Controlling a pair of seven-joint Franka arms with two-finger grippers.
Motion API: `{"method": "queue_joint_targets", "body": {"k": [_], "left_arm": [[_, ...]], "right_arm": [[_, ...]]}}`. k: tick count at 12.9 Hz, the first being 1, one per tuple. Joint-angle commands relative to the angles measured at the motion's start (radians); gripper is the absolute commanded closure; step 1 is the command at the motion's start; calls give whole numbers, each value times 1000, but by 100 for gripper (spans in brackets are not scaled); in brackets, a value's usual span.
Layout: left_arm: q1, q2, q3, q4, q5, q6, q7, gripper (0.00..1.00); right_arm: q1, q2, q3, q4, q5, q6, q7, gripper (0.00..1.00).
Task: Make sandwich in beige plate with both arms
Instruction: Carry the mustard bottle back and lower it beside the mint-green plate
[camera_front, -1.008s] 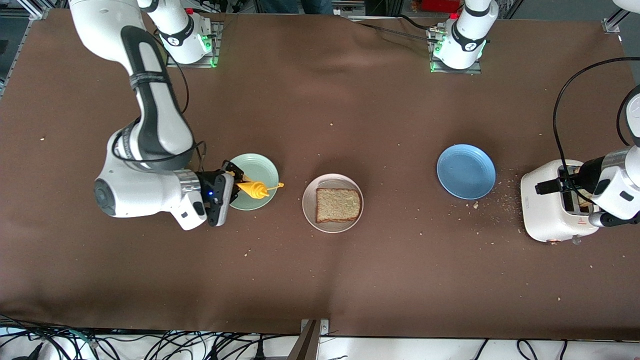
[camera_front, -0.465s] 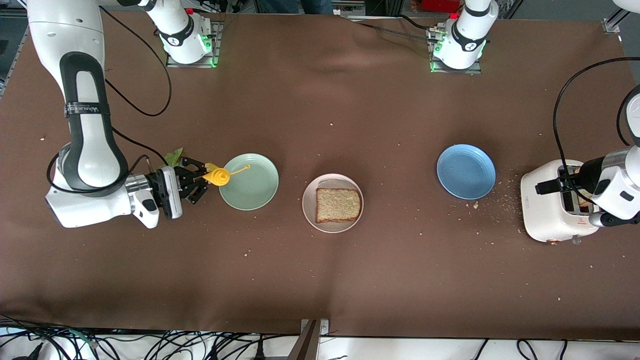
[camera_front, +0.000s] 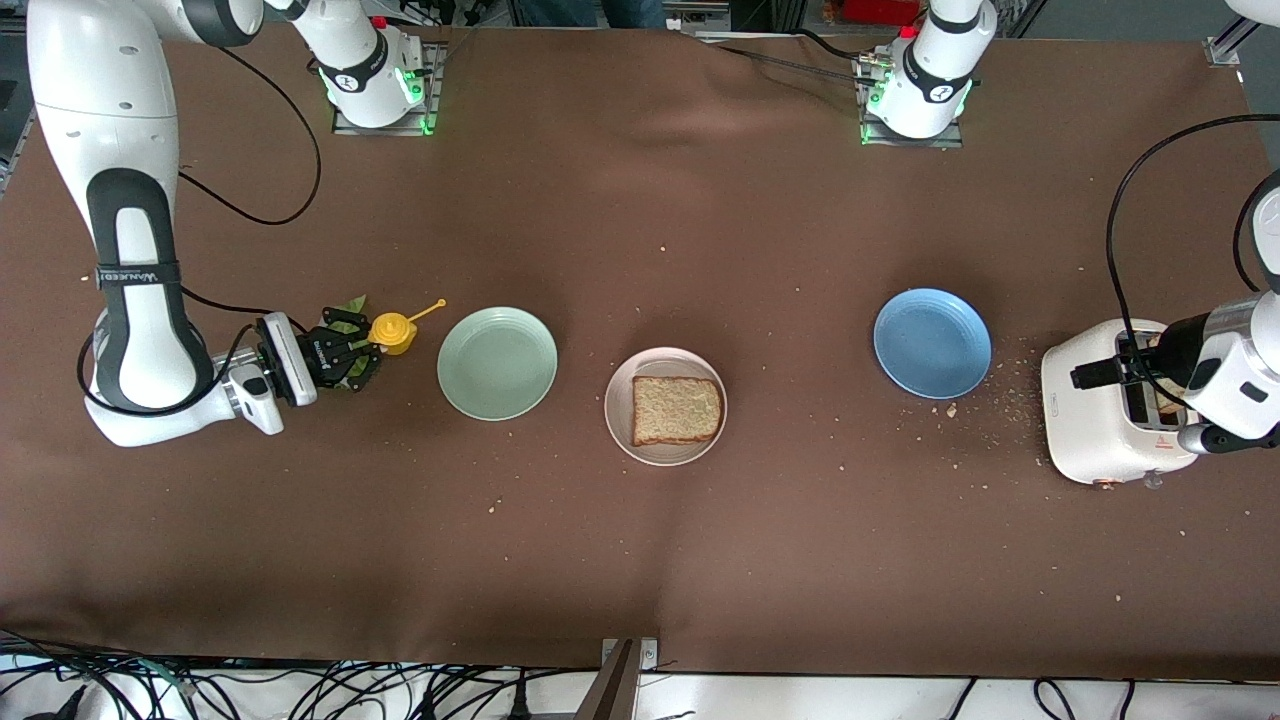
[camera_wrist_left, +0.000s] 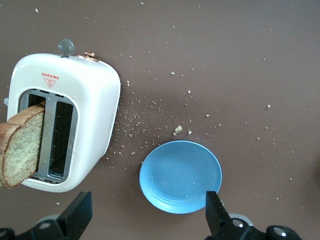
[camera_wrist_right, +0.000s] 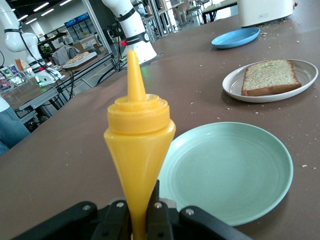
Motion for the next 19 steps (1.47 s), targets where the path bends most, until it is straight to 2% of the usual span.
{"method": "queue_joint_targets", "body": {"k": [1,3,6,7,8,9,10,14,17,19], "left_arm": [[4,-13,-4,-2,33,-10,17,0],[3,-13,-4,-2,35,-10,15,0],[4,-13,-4,-2,33,-8,17,0],[4,-13,-4,-2,33,-8,17,0],[3,-13,-4,-2,35,-8,17,0],[4,-13,-4,-2,35,-8,17,0],[4,-13,-4,-2,35,-8,17,0],[3,-13,-6,-2,49,-8,17,0],[4,-12,-6,-2,49,-6,17,0],[4,-12,-4,-2,50,-5,17,0]], "right_arm": [[-44,66,24,-12,72,-42,-187,100],[-47,108,24,-12,135,-83,-255,100],[-47,117,24,-12,145,-77,-288,100],[-49,129,23,-9,143,-79,-289,94],[-53,133,21,-12,143,-82,-288,77],[-55,133,21,-12,142,-90,-273,48],[-63,131,20,-12,142,-94,-270,0],[-64,104,-17,-6,111,-105,-189,0],[-57,47,-55,-1,50,-96,-9,0],[-32,-11,-84,3,-21,-70,156,0]]}}
